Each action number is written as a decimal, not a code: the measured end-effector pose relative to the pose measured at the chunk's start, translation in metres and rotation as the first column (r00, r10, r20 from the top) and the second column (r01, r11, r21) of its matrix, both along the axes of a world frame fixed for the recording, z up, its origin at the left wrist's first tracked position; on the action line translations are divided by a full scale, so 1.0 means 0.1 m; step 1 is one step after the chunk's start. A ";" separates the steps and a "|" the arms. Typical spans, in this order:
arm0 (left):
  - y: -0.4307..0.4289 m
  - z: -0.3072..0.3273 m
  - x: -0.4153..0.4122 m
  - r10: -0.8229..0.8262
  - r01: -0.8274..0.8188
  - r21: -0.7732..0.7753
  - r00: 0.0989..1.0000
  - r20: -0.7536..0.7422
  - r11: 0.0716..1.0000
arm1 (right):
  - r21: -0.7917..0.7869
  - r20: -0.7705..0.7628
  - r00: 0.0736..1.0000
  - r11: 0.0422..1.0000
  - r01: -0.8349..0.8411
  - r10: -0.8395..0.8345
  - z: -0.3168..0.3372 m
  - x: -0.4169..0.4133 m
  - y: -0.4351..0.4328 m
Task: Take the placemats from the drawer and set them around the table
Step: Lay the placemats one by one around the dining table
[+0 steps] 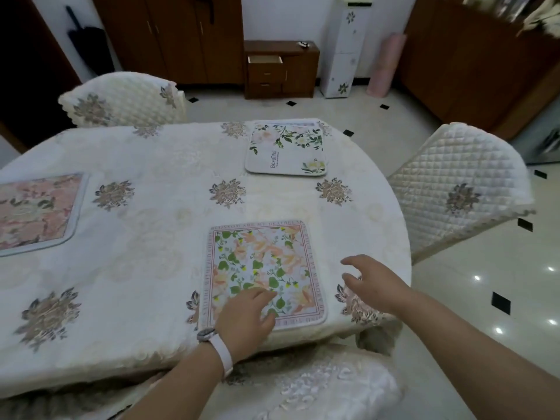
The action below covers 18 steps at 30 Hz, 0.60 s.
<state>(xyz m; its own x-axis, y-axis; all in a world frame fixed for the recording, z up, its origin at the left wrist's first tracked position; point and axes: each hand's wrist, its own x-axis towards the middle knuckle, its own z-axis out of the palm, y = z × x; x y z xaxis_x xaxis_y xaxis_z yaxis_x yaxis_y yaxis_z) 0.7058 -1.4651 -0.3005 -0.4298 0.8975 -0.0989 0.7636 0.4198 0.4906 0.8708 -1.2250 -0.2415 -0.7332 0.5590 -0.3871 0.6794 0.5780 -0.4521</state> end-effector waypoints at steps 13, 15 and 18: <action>2.30 0.76 1.16 -0.301 0.277 -0.125 0.911 -0.281 0.953 | 0.211 -0.013 0.999 0.977 -0.043 0.047 0.15 1.78 1.57; 2.75 0.77 1.43 -0.378 0.364 -0.104 0.875 -0.302 0.926 | 0.251 -0.002 1.000 0.968 0.003 -0.002 0.18 2.12 1.82; 3.31 0.75 1.76 -0.488 0.477 -0.113 0.819 -0.301 0.871 | 0.282 0.013 0.997 0.957 0.070 -0.076 0.19 2.53 2.09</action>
<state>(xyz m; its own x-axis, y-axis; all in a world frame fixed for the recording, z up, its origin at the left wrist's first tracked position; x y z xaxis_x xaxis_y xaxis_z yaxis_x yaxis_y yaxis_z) 0.8818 -1.1336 -0.2260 0.0447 0.9968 -0.0660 0.9818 -0.0316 0.1874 1.1243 -1.0164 -0.2226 -0.6789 0.6995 -0.2232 0.7330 0.6279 -0.2615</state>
